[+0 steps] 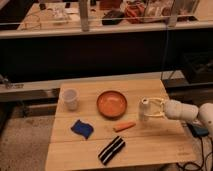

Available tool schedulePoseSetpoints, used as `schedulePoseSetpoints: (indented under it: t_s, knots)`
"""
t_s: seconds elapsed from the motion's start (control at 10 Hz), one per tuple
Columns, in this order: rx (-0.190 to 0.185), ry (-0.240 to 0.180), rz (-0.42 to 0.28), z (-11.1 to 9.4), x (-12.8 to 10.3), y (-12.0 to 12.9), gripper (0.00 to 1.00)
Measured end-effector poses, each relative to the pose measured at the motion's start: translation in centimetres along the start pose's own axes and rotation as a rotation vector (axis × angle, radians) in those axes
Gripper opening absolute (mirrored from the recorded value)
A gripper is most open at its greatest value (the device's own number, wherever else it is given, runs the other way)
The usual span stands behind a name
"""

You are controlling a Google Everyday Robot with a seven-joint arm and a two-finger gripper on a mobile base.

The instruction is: Stand the bottle upright

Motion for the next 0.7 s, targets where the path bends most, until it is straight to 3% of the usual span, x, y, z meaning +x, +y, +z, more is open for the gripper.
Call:
schedulePoseSetpoints:
  t_s: [0.2, 0.7]
  knots:
    - [0.02, -0.021, 0.011, -0.1, 0.8, -0.4, 0.0]
    - [0.139, -0.023, 0.03, -2.9, 2.5, -0.9, 0.0]
